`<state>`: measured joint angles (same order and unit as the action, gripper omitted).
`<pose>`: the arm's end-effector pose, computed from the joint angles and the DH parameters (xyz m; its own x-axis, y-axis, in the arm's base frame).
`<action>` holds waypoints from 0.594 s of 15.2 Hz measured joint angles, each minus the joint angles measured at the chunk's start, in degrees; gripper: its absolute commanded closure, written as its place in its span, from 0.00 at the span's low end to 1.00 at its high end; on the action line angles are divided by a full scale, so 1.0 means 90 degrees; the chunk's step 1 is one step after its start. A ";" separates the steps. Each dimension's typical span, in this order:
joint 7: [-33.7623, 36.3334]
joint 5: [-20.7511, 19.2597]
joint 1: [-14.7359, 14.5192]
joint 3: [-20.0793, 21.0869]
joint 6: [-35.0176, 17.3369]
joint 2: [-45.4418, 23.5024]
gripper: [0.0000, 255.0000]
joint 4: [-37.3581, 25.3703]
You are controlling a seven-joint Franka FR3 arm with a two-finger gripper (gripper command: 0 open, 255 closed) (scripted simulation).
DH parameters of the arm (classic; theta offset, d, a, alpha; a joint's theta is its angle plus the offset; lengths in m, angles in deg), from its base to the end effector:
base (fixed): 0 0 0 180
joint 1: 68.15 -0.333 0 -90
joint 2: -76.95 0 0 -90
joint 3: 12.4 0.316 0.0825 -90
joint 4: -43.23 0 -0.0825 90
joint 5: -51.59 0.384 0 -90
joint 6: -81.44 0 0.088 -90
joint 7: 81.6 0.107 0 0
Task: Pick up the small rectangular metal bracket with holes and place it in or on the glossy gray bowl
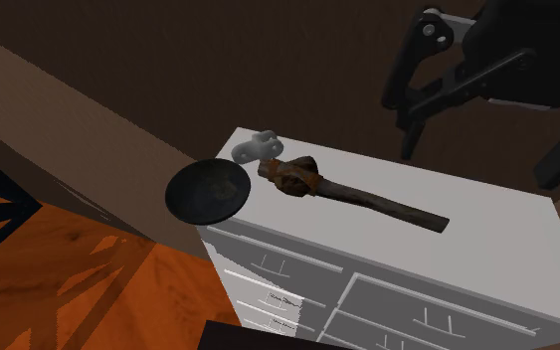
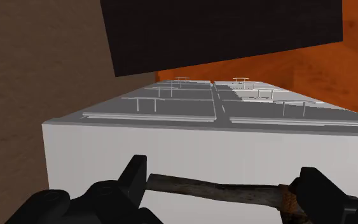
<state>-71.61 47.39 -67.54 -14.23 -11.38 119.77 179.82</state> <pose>0.3200 -0.0236 0.5695 0.9792 -0.2028 -0.0077 -0.2021 -0.9779 0.0536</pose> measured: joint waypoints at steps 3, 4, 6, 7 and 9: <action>0.0192 0.0092 -0.0039 0.0125 -0.0206 -0.0162 0.00 0.0051; 0.0313 0.0145 -0.0059 0.0197 -0.0349 -0.0224 0.00 0.0133; 0.0542 0.0236 -0.0089 0.0326 -0.0695 -0.0472 0.00 0.0234; 0.0688 0.0295 -0.0117 0.0421 -0.0840 -0.0652 0.00 0.0193; 0.0979 0.0400 -0.0164 0.0603 -0.1145 -0.1019 0.00 0.0125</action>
<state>-62.80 50.99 -69.02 -8.80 -21.69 110.60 180.95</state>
